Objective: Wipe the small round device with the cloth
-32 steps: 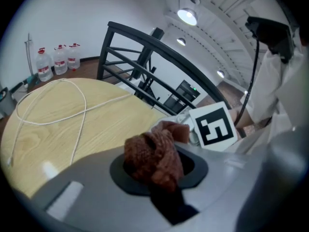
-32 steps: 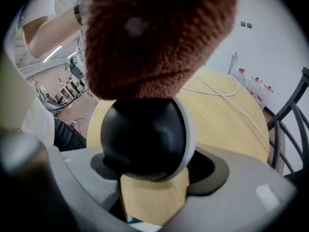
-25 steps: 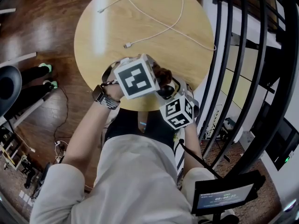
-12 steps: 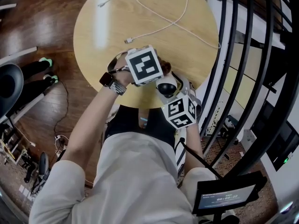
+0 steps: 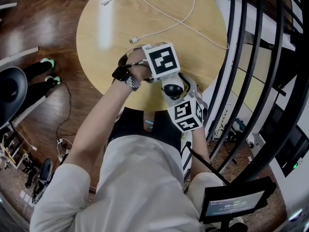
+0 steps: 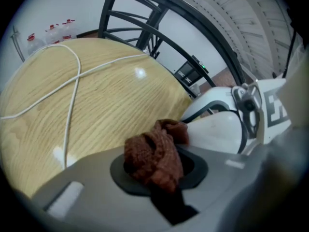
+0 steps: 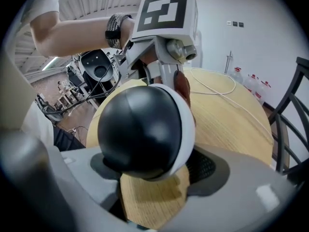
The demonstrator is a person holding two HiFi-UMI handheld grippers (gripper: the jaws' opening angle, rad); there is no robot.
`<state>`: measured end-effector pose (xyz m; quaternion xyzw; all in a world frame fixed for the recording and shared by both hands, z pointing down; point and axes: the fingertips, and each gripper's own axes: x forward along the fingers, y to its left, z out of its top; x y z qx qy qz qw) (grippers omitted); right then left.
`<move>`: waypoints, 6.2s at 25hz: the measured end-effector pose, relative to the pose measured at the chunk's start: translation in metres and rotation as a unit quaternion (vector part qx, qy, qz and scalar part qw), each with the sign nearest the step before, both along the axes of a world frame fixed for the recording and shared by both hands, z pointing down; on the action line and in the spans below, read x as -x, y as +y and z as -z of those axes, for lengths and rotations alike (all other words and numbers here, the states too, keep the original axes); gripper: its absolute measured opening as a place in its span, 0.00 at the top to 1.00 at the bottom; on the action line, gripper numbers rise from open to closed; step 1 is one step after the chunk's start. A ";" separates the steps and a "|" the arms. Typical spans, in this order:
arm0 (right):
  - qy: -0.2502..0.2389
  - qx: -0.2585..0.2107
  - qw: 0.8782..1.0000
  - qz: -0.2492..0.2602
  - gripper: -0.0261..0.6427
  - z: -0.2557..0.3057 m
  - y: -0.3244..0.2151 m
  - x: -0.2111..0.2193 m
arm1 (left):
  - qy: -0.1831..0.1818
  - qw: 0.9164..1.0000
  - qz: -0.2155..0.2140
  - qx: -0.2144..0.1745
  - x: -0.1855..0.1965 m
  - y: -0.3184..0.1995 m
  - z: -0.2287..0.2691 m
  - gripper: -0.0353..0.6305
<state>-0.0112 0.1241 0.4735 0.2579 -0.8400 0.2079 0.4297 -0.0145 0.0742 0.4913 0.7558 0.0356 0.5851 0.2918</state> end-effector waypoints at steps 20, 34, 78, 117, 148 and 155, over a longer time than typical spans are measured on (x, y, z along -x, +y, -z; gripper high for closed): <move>-0.047 0.063 0.890 -0.450 0.43 -0.038 -0.008 -0.046 | 0.171 0.952 0.238 -0.086 0.013 -0.036 0.063 0.82; -0.004 0.054 0.937 -0.345 0.44 -0.039 -0.012 -0.044 | 0.196 0.969 0.140 -0.050 -0.025 -0.013 0.117 0.82; 0.023 0.029 0.993 -0.111 0.44 -0.009 0.014 0.006 | 0.010 0.998 0.044 -0.037 0.008 -0.002 0.002 0.82; -0.036 -0.001 0.998 -0.051 0.43 0.011 -0.012 -0.015 | 0.151 0.988 -0.013 -0.026 -0.026 0.013 0.109 0.82; -0.062 -0.010 0.996 -0.056 0.41 0.037 0.005 0.021 | -0.010 0.999 -0.030 0.003 0.022 -0.002 0.018 0.82; -0.058 0.012 0.985 -0.160 0.41 0.030 0.002 0.003 | -0.027 0.998 -0.049 -0.013 0.011 -0.009 0.007 0.82</move>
